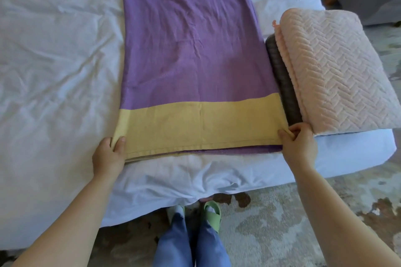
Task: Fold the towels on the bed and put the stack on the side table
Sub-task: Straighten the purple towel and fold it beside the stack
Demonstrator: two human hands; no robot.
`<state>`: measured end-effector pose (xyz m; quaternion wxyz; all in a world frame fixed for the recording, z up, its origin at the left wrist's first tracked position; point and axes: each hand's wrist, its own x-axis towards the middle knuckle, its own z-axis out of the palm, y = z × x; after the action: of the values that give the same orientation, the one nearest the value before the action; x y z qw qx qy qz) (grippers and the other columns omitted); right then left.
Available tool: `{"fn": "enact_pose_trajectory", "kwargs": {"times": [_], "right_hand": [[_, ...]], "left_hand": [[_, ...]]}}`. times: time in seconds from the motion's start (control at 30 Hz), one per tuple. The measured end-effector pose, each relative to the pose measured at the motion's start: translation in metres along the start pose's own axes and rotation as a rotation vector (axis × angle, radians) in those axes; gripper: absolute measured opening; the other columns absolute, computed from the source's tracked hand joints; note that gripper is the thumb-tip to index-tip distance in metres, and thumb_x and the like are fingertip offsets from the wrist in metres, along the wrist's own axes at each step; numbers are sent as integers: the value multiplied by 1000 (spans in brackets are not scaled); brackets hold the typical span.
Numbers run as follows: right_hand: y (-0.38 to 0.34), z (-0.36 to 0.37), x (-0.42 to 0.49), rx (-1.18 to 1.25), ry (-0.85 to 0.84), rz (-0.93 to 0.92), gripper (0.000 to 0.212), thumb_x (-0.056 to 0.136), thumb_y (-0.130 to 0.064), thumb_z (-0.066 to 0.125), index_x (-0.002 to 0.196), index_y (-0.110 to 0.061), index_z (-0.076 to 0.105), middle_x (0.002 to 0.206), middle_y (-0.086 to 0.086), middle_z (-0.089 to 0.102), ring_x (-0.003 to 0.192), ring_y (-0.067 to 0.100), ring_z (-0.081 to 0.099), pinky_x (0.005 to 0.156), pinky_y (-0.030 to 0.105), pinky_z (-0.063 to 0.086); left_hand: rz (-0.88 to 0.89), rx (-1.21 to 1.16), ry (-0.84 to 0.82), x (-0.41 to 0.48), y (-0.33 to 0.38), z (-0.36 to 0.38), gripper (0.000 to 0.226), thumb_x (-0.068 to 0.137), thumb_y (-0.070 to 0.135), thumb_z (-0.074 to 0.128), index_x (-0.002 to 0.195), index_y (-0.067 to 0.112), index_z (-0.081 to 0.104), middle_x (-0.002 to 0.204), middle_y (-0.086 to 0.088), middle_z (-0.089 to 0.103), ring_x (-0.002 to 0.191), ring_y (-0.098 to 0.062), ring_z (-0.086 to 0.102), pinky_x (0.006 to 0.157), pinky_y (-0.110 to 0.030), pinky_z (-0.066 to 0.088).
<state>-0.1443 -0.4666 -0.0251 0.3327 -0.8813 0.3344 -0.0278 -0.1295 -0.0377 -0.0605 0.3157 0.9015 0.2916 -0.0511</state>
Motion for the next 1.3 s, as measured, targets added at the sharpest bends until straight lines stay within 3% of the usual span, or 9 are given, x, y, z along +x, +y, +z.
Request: {"fn": "enact_pose_trajectory", "kwargs": {"times": [0.23, 0.37, 0.57, 0.67, 0.83, 0.9, 0.97, 1.03, 1.3], "right_hand": [[26, -1, -11, 67, -124, 86, 26, 90, -29, 63, 110, -14, 58, 91, -1, 58, 84, 22, 53, 70, 32, 39], [17, 4, -10, 91, -126, 14, 11, 90, -30, 61, 93, -20, 57, 77, -5, 57, 74, 22, 54, 53, 27, 34], [1, 6, 0, -17, -102, -108, 14, 91, -22, 57, 93, -9, 56, 93, 12, 59, 80, 28, 50, 64, 34, 36], [-3, 10, 5, -182, -207, -107, 25, 91, -21, 56, 107, -2, 59, 101, 19, 60, 88, 35, 53, 69, 35, 41], [-13, 11, 8, -189, -259, -73, 25, 89, -22, 59, 107, -6, 64, 100, 18, 57, 97, 38, 52, 81, 38, 43], [-15, 10, 7, -96, -279, -30, 21, 87, -20, 60, 93, 1, 62, 85, 14, 52, 81, 31, 51, 64, 32, 39], [-12, 7, 7, 32, -281, 23, 26, 86, -18, 60, 85, 7, 56, 70, 10, 44, 64, 23, 41, 55, 30, 31], [-7, 1, 5, 109, -291, 64, 23, 86, -22, 60, 88, 1, 58, 65, 5, 44, 58, 19, 39, 53, 29, 31], [-3, -12, 0, 365, -144, 63, 24, 76, -19, 73, 64, -17, 53, 59, -2, 45, 55, 10, 41, 49, 25, 34]], "left_hand": [[-33, 2, -22, 4, -14, -11, 31, 93, 26, 59, 102, -4, 62, 96, -23, 63, 85, -34, 55, 71, -32, 34], [-20, 93, -17, -6, -13, -11, 29, 91, 26, 61, 110, 4, 57, 108, -21, 61, 96, -39, 57, 78, -40, 43], [431, 333, 99, -29, 7, -3, 33, 74, 9, 75, 106, 9, 67, 116, -20, 55, 103, -47, 50, 86, -54, 43], [523, 300, 10, -35, 18, 4, 32, 77, 36, 66, 101, 15, 71, 113, -12, 58, 101, -43, 54, 84, -51, 45], [567, 331, -222, -38, 14, 8, 76, 64, 84, 45, 114, 31, 66, 124, 0, 51, 114, -28, 48, 98, -44, 38], [570, 304, -226, -35, 14, 8, 62, 67, 70, 61, 114, 30, 67, 123, -3, 52, 112, -31, 48, 97, -44, 40], [590, 270, -192, -31, 13, 8, 43, 70, 30, 81, 111, 26, 70, 118, -7, 56, 106, -38, 52, 90, -47, 45], [632, 287, -161, -29, 11, 6, 38, 72, 6, 77, 107, 19, 72, 110, -8, 62, 97, -38, 57, 82, -46, 49], [717, 253, -92, -26, 4, -4, 29, 68, 8, 55, 90, 6, 73, 88, -8, 67, 80, -36, 62, 70, -42, 51]]}}
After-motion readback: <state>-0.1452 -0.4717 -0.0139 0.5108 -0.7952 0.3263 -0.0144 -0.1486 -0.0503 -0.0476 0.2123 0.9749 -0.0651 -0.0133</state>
